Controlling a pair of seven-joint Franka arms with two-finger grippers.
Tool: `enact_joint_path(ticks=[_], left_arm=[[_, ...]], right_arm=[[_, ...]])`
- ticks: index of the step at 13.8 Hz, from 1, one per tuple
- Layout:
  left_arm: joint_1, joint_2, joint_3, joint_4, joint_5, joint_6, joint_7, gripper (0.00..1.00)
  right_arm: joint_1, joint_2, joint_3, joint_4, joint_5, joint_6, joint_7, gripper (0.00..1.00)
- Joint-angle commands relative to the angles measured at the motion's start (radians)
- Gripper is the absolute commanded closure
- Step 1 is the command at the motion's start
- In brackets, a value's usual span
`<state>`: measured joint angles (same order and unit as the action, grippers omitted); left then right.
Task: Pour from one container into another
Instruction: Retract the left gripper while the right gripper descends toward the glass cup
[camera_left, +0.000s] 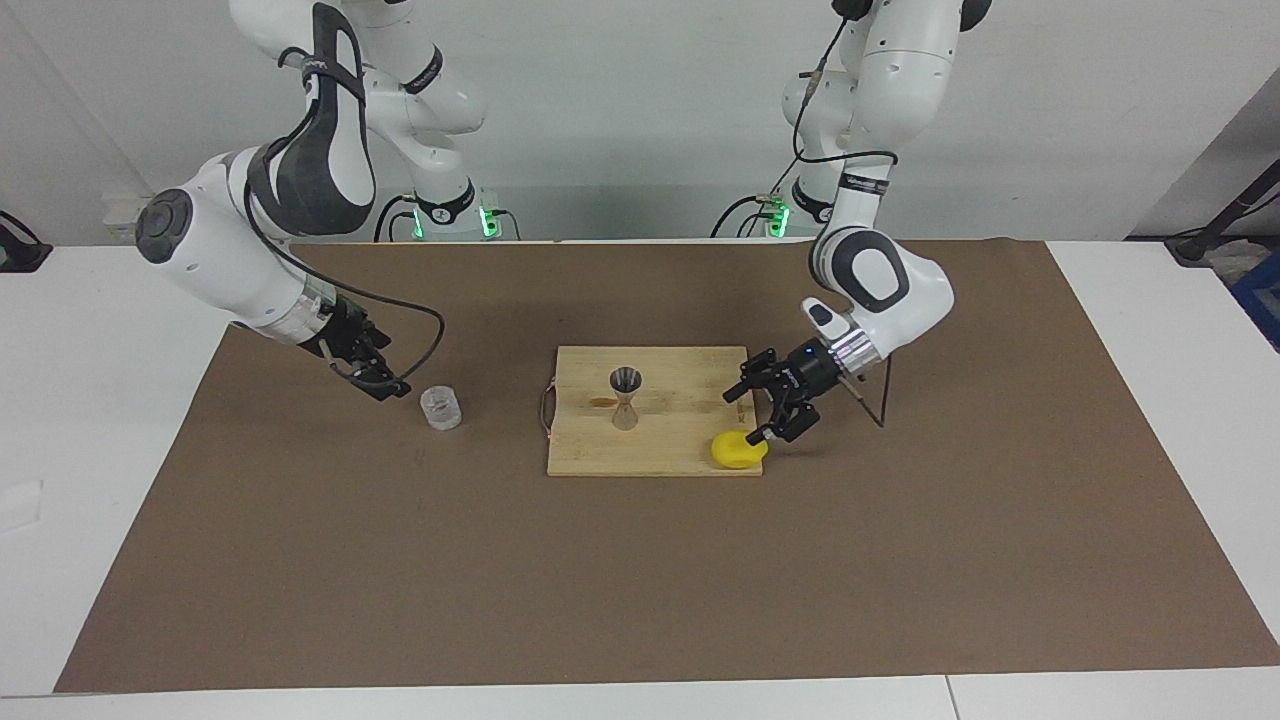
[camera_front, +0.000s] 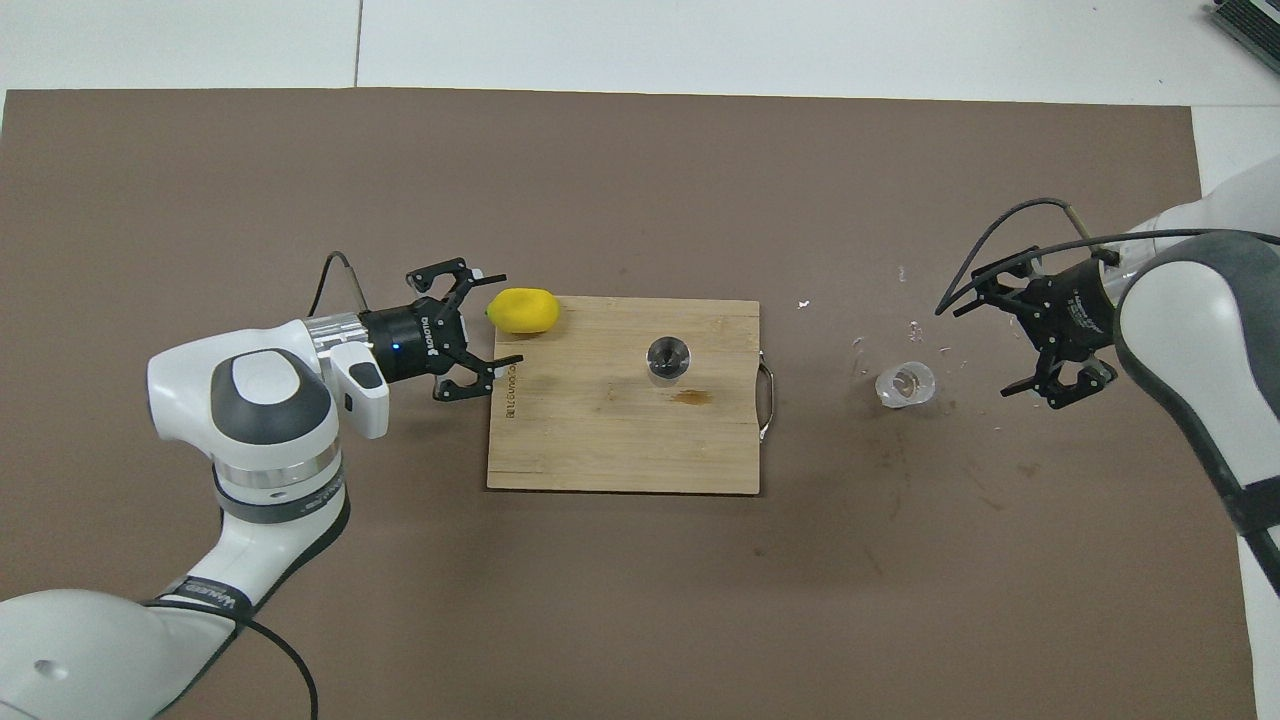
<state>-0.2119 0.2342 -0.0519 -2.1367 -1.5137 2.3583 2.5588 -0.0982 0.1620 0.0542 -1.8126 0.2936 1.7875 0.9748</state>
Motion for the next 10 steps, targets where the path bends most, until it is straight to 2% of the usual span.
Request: enact_joint_path(ticks=[1,4,6,10], left_arm=[[0.118,-0.036,-0.002,-0.008,0.229,-0.072,-0.044,0.00],[0.227,-0.032,-0.002,0.030,0.435,-0.140,-0.057,0.00],[0.288,-0.032,0.000,0.092,0.568,-0.195,-0.069,0.00],[0.341,-0.033,0.000,0.219,0.828,-0.271,-0.196,0.00]], right_arm=[[-0.011,-0.001,0.009,-0.008,0.027,0.026,0.024,0.01],[-0.017,0.004,0.009,-0.017,0.027,0.033,0.036,0.02],[-0.014,0.002,0.009,-0.027,0.027,0.049,0.039,0.02],[-0.021,0.011,0.009,-0.056,0.032,0.072,0.042,0.02]])
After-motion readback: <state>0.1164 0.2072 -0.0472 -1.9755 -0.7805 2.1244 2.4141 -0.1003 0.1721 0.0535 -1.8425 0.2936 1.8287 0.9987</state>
